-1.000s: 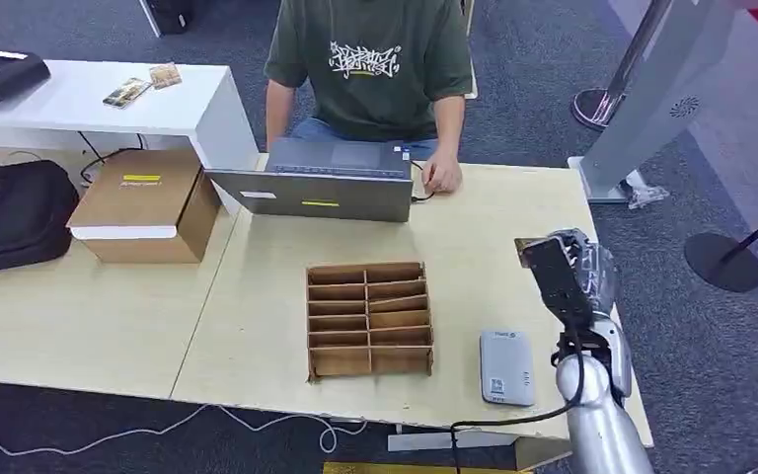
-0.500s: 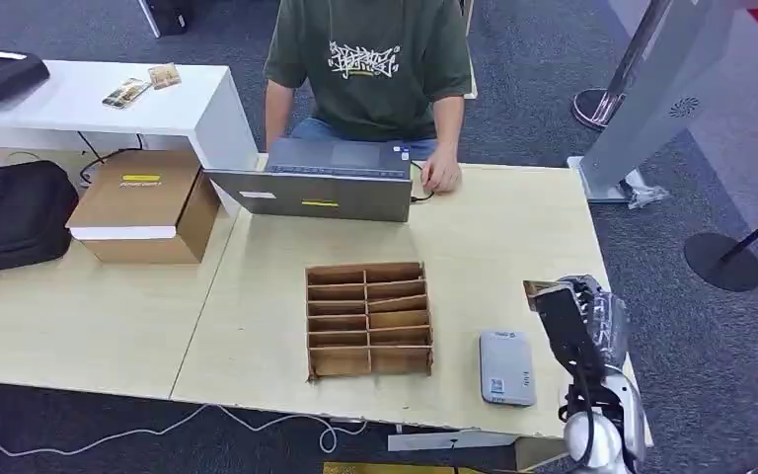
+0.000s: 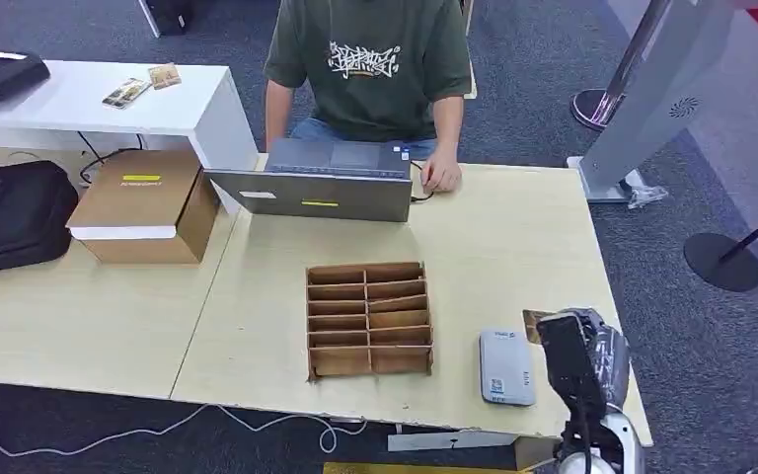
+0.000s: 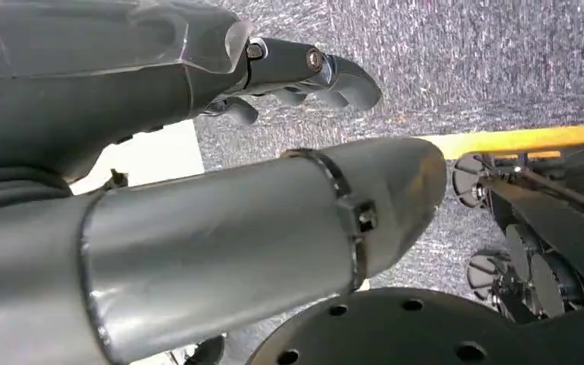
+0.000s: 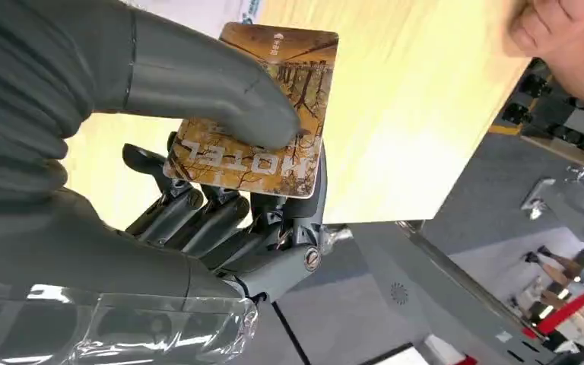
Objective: Pass the card to the sensor for recognition and then transmit it.
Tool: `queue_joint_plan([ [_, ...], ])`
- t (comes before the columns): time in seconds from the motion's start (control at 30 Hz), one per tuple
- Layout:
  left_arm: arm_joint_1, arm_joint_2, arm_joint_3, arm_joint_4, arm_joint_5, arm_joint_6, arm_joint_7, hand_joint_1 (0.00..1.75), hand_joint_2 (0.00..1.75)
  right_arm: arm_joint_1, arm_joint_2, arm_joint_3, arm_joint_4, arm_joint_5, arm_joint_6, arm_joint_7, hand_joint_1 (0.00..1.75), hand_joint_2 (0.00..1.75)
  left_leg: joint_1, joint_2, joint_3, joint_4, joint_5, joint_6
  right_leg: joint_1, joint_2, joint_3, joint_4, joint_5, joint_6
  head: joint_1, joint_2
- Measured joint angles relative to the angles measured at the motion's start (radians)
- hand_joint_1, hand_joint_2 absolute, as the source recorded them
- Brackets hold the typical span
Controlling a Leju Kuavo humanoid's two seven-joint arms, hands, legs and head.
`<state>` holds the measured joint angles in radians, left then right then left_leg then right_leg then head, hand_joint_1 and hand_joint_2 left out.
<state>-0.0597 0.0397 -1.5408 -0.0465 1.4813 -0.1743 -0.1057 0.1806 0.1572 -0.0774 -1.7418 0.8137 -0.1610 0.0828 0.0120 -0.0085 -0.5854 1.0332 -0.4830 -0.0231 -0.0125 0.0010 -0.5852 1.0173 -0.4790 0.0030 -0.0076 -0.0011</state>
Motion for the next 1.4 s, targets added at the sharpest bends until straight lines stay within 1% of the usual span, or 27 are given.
queue_joint_plan([
  [0.3,-0.001,-0.001,0.000,0.003,-0.003,0.003,0.000,0.00,0.00,0.022,0.032,-0.011,-0.007,-0.013,0.005,0.009,1.75,1.75,0.000,0.000,0.000,0.000,0.000,0.000,0.000,0.000,0.000,0.000,0.000,0.000,0.000,0.000],
  [0.7,-0.005,-0.002,0.000,0.005,0.000,0.006,0.010,0.00,0.00,0.029,0.073,-0.039,0.002,-0.005,0.055,0.050,1.75,1.75,0.000,0.000,0.000,0.000,0.000,0.000,0.000,0.000,0.000,0.000,0.000,0.000,0.000,0.000],
  [0.87,-0.005,-0.005,0.000,0.006,0.002,0.006,0.010,0.00,0.00,0.029,0.078,-0.047,0.012,0.008,0.067,0.063,1.75,1.75,0.000,0.000,0.000,0.000,0.000,0.000,0.000,0.000,0.000,0.000,0.000,0.000,0.000,0.000],
  [1.13,-0.006,-0.006,0.000,0.006,0.003,0.004,0.016,0.00,0.00,0.024,0.079,-0.048,0.036,0.023,0.108,0.100,1.75,1.75,0.000,0.000,0.000,0.000,0.000,0.000,0.000,0.000,0.000,0.000,0.000,0.000,0.000,0.000],
  [1.4,-0.007,-0.006,0.000,0.006,0.006,0.004,0.016,0.00,0.00,0.014,0.079,-0.048,0.074,0.023,0.118,0.116,1.75,1.75,0.000,0.000,0.000,0.000,0.000,0.000,0.000,0.000,0.000,0.000,0.000,0.000,0.000,0.000],
])
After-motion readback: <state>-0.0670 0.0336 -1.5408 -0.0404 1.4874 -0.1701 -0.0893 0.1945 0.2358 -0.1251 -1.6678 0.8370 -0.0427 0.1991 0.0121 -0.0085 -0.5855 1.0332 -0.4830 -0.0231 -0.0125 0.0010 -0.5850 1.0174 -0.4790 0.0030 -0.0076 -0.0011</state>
